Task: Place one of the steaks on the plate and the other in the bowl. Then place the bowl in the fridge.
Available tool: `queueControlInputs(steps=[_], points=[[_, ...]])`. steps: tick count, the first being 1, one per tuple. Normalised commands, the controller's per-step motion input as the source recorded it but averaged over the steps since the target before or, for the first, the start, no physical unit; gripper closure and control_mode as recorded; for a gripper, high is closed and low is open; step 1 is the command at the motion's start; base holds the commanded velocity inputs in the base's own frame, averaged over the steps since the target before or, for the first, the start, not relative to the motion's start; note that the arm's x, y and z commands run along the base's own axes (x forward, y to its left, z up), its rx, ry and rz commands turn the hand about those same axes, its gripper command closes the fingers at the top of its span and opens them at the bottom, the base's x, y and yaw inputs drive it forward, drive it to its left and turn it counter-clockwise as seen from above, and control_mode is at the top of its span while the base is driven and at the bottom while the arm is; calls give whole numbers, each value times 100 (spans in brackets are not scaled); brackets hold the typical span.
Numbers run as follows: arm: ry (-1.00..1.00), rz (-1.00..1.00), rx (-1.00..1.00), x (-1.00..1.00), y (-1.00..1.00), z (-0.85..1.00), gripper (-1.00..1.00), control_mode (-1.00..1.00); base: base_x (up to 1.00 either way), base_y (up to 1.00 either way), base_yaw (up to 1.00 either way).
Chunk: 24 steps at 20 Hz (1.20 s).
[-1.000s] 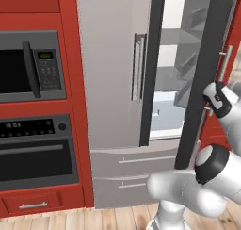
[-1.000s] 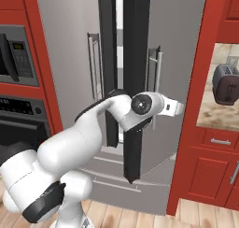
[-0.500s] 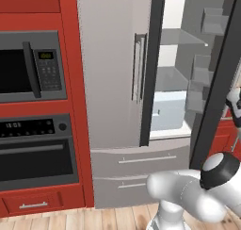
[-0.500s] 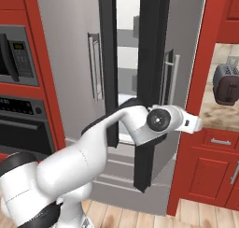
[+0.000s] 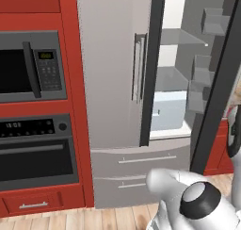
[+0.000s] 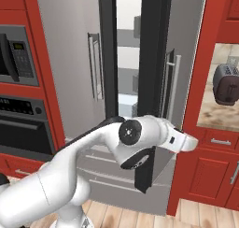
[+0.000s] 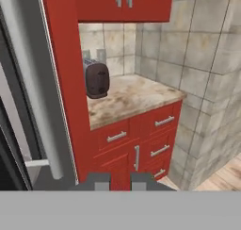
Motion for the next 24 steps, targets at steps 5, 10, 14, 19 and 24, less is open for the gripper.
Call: queueControlInputs(steps=[5,10,14,19,24], points=[[8,-24,-13,-37,69,2,-100,-100,0,0,0],[24,-6,-15,-7,56,15,-100,-100,0,0,0],[16,-4,-12,-12,38,17,-100,-100,0,0,0],[24,-4,-10,-13,37,20,-100,-100,0,0,0],[29,-3,-1,-8,45,15,-100,-100,0,0,0]])
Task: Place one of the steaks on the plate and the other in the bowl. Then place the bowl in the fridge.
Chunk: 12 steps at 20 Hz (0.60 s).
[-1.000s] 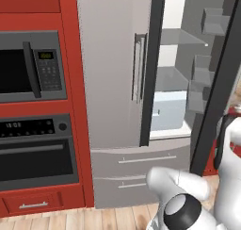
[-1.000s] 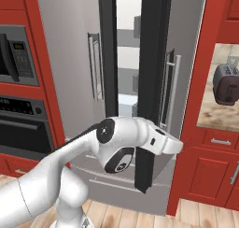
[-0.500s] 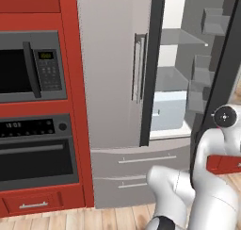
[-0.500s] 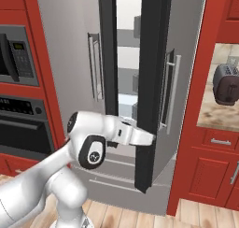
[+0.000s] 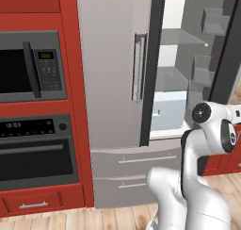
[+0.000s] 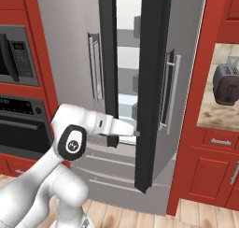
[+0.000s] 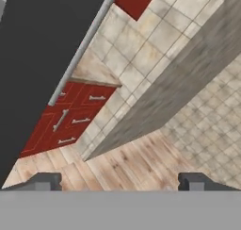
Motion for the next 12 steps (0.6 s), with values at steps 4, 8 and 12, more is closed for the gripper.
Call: queueControlInputs(steps=[4,8,12], points=[[29,-1,0,0,59,4,-100,-100,0,0,0],[26,0,0,0,59,2,-100,-100,0,0,0],[22,2,-3,6,57,0,-100,-100,0,0,0]])
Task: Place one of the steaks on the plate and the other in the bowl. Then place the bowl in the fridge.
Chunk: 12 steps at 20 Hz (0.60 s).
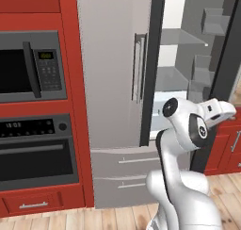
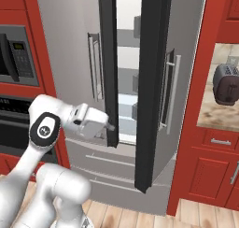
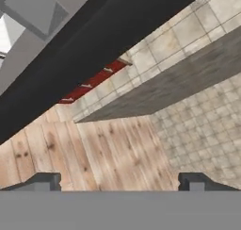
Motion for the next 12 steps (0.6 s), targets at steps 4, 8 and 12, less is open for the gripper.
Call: queueControlInputs(steps=[4,8,12], points=[[25,12,-14,34,36,0,-100,-100,0,0,0],[28,15,-16,46,11,0,-100,-100,0,0,0],[25,9,-4,56,0,-1,-100,-100,0,0,0]])
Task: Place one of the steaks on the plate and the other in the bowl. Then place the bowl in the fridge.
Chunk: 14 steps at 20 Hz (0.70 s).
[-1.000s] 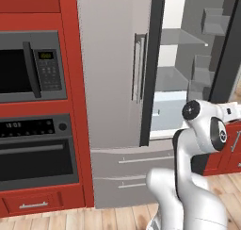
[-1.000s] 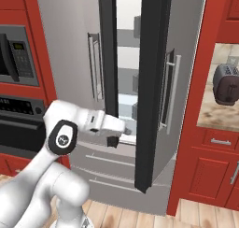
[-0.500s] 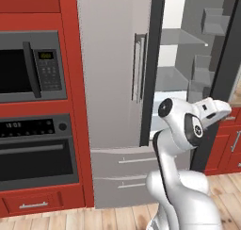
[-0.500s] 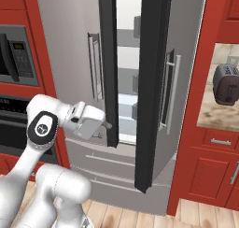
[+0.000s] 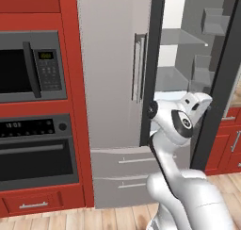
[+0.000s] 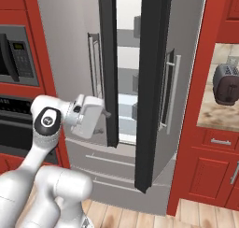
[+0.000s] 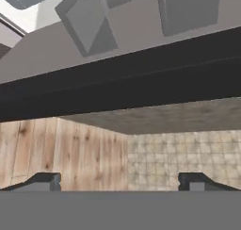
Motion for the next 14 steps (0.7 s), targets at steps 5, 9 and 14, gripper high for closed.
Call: queueControlInputs(steps=[5,9,14], points=[[20,0,0,57,17,-3,-100,-100,0,0,0],[15,0,0,38,26,-13,-100,-100,0,0,0],[13,0,0,31,23,-11,100,-100,0,0,0]])
